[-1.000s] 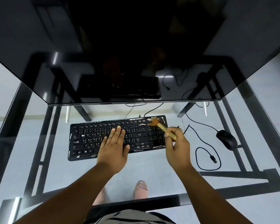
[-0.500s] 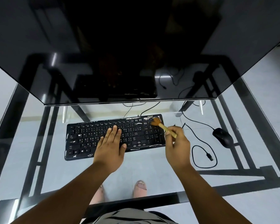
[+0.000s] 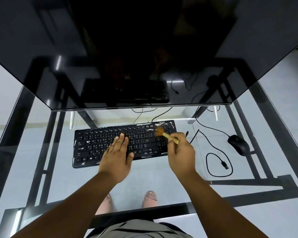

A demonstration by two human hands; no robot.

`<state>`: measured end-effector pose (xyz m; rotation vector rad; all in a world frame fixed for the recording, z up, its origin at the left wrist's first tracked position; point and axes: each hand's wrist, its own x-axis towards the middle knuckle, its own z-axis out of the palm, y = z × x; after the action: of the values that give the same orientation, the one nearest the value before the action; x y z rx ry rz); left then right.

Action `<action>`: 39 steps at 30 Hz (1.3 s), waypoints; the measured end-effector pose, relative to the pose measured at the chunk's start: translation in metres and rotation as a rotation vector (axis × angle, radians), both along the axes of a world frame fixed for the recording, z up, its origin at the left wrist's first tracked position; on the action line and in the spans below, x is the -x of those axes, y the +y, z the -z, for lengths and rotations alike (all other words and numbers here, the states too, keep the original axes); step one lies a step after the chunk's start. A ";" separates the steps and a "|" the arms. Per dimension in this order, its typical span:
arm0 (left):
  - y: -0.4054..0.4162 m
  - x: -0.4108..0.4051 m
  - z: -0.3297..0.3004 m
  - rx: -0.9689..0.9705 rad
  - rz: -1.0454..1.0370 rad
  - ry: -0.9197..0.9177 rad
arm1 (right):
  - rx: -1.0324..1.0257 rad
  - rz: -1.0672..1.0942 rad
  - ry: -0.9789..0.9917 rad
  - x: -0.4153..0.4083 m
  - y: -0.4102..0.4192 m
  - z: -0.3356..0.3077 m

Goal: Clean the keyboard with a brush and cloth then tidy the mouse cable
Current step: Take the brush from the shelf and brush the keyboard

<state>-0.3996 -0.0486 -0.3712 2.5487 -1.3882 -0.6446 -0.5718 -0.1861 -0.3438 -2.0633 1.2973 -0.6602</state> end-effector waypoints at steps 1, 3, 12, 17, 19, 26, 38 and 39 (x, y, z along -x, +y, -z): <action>0.001 0.000 -0.001 0.002 -0.006 0.007 | -0.003 0.033 -0.043 0.000 0.000 0.000; 0.003 -0.001 -0.001 0.000 -0.004 0.012 | -0.049 -0.070 -0.126 -0.005 0.003 -0.002; 0.017 -0.014 0.000 0.040 -0.037 -0.006 | -0.068 -0.166 -0.114 -0.019 0.014 0.000; 0.034 -0.031 -0.001 0.055 -0.084 -0.018 | 0.043 -0.189 -0.010 -0.037 0.024 0.003; 0.041 -0.037 -0.003 0.066 -0.102 -0.027 | 0.067 -0.074 -0.092 -0.044 0.025 0.001; 0.069 -0.062 0.000 0.064 -0.155 -0.057 | -0.188 -0.237 -0.209 -0.086 0.055 0.003; 0.117 -0.105 0.011 -0.029 -0.220 -0.009 | -0.172 -0.068 -0.285 -0.137 0.086 0.002; 0.119 -0.107 0.013 -0.055 -0.210 0.002 | -0.260 -0.114 -0.314 -0.140 0.088 0.000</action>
<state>-0.2924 0.0709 -0.3846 2.6868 -1.0952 -0.6562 -0.4317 -0.0984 -0.3434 -1.7284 1.0202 -0.6922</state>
